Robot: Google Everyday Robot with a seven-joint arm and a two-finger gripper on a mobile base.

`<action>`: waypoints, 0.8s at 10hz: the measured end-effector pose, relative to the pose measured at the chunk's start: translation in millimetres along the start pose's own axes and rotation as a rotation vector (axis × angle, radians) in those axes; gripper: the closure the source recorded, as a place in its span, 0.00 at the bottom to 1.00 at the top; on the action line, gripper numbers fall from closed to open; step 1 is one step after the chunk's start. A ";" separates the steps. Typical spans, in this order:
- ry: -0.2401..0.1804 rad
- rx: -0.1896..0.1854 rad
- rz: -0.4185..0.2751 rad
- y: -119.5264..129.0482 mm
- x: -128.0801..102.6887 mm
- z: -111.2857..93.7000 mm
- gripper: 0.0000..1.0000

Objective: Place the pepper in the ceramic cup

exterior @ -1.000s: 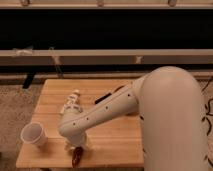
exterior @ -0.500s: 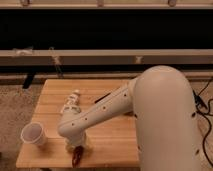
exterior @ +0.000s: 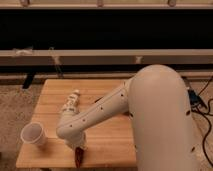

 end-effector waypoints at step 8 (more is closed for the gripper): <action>0.047 0.119 -0.153 -50.1 -18.3 -69.2 1.00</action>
